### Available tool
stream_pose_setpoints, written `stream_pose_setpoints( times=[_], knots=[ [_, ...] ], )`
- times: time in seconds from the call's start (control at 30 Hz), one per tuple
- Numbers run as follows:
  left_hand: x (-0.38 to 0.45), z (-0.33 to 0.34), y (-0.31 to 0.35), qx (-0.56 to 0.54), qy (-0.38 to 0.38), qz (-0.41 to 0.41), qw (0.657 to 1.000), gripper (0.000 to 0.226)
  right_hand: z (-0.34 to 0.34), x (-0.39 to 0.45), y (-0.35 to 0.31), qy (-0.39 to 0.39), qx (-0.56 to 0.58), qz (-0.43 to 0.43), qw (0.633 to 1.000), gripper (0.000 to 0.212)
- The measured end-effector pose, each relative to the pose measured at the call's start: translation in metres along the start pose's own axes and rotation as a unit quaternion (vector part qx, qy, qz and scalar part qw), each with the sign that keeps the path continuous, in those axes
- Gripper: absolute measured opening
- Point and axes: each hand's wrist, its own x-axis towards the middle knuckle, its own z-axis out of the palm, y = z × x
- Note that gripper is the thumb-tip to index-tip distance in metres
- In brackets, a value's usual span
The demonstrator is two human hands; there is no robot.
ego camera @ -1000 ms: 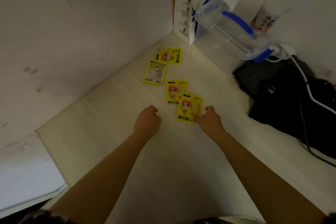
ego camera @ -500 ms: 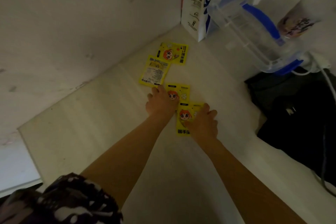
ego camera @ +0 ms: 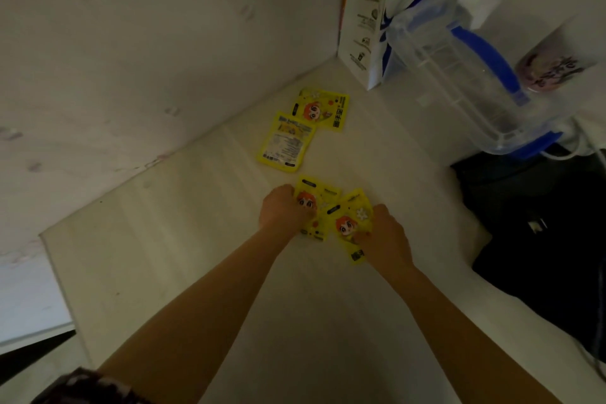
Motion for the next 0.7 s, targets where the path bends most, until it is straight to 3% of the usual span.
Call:
stream_pose_setpoints(
  times=[0.23,0.4,0.7],
  knots=[
    [0.002,-0.029,-0.021,-0.017,0.075,0.062,0.995,0.029,-0.027,0.026,-0.022,0.071,-0.007,-0.075,0.995,0.022],
    [0.018,-0.053,-0.012,-0.110,0.121,0.086,0.983,0.022,-0.056,0.065,-0.066,0.091,0.013,-0.141,0.986,0.028],
    [0.070,-0.071,0.024,-0.118,0.122,0.067,0.983,0.026,-0.065,0.150,-0.137,0.007,-0.013,-0.213,0.977,0.030]
  ],
)
